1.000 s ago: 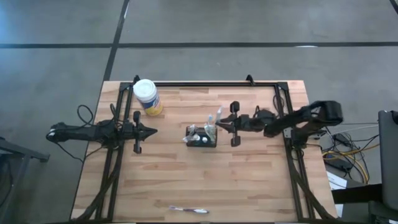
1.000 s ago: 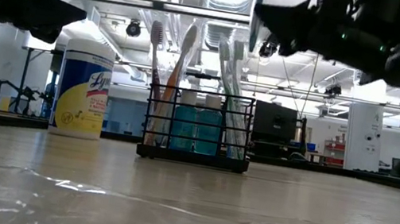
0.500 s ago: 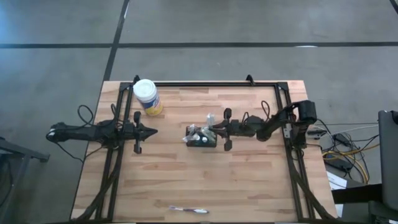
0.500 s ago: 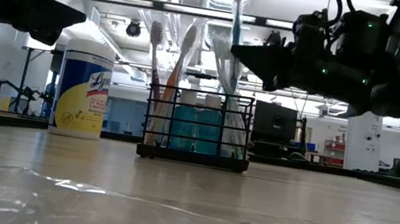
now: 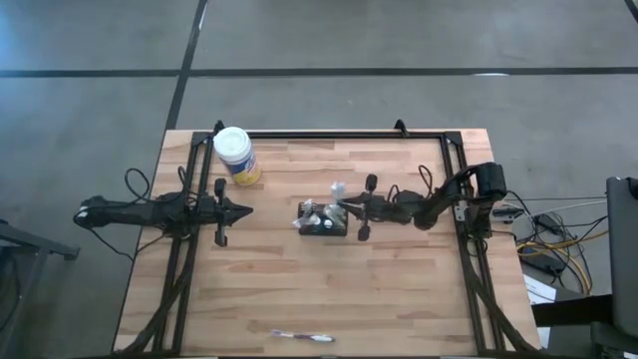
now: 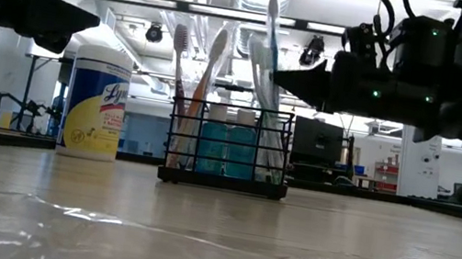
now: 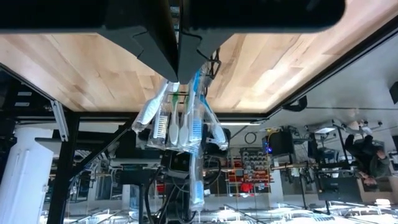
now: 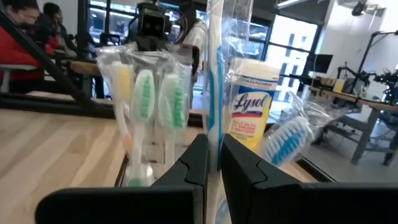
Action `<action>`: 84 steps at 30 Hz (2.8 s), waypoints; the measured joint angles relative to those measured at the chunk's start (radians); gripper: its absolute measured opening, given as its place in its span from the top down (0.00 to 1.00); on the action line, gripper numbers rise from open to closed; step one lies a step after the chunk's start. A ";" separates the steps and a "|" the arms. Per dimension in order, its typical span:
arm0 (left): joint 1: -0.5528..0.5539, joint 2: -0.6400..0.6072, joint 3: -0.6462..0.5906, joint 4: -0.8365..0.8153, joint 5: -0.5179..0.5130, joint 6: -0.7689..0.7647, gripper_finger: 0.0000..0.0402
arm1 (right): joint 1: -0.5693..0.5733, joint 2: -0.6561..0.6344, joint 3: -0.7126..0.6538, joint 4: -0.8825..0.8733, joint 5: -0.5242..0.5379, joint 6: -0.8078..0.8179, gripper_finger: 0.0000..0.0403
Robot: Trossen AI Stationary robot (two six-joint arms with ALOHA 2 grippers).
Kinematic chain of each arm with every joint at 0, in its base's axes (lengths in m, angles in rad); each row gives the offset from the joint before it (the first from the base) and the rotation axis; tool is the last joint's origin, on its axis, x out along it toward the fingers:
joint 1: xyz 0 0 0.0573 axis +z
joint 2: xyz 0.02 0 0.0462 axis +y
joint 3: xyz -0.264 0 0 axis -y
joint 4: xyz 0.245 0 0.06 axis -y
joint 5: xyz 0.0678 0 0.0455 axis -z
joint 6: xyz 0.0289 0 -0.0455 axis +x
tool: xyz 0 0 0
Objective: Pick & Place toothbrushing station
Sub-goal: Put the blue toothbrush into the wire organizer
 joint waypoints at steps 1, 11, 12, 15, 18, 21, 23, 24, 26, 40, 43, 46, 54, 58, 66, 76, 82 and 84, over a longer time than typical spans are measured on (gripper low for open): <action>0.000 0.000 0.000 0.000 0.000 0.000 0.97 | 0.000 0.000 -0.005 0.000 0.000 0.002 0.95; 0.000 0.000 0.000 -0.001 -0.001 0.035 0.97 | 0.002 0.002 -0.039 0.000 0.024 0.029 0.95; 0.000 0.000 0.000 -0.001 -0.001 0.038 0.97 | 0.002 0.002 -0.039 -0.002 0.024 0.031 0.95; 0.000 0.000 0.000 -0.001 -0.003 0.045 0.97 | 0.002 0.002 -0.035 -0.029 0.025 0.045 0.95; 0.000 0.000 0.000 -0.001 -0.003 0.045 0.97 | 0.002 0.002 -0.026 -0.048 0.022 0.066 0.94; 0.000 0.000 0.000 -0.002 -0.003 0.045 0.97 | 0.002 0.002 -0.025 -0.048 0.021 0.089 0.91; 0.000 0.000 0.000 -0.002 -0.004 0.044 0.97 | 0.002 0.002 -0.025 -0.049 0.021 0.109 0.88; 0.000 0.000 0.000 -0.002 -0.004 0.042 0.97 | 0.002 0.002 -0.025 -0.051 0.020 0.118 0.86; 0.000 0.000 0.000 -0.002 -0.004 0.040 0.97 | 0.002 0.002 -0.026 -0.057 0.016 0.133 0.82; 0.000 -0.001 0.000 0.000 -0.005 0.041 0.97 | 0.005 -0.003 -0.010 -0.044 0.014 0.135 0.59; 0.000 -0.001 0.000 0.001 -0.005 0.041 0.97 | 0.005 -0.003 -0.007 -0.046 0.014 0.136 0.57; 0.000 -0.001 0.000 0.001 -0.005 0.040 0.97 | 0.005 -0.008 -0.004 -0.048 0.015 0.135 0.56; 0.000 -0.001 0.000 0.002 -0.005 0.039 0.97 | 0.006 -0.167 -0.007 -0.163 0.022 0.106 0.56; 0.000 -0.001 0.000 0.002 -0.005 0.038 0.97 | 0.006 -0.331 0.023 -0.407 0.032 0.106 0.56; 0.000 -0.001 0.000 0.003 -0.005 0.038 0.97 | 0.006 -0.520 0.448 -1.408 0.051 0.163 0.48; 0.000 0.003 0.000 0.003 -0.005 0.035 0.97 | 0.006 -0.321 0.902 -1.917 0.051 0.245 0.33; 0.000 0.008 0.000 0.000 -0.001 0.034 0.97 | 0.006 -0.134 1.060 -2.034 0.051 0.241 0.30; 0.000 0.011 0.000 -0.001 0.004 0.030 0.97 | 0.006 -0.100 1.104 -2.053 0.051 0.241 0.30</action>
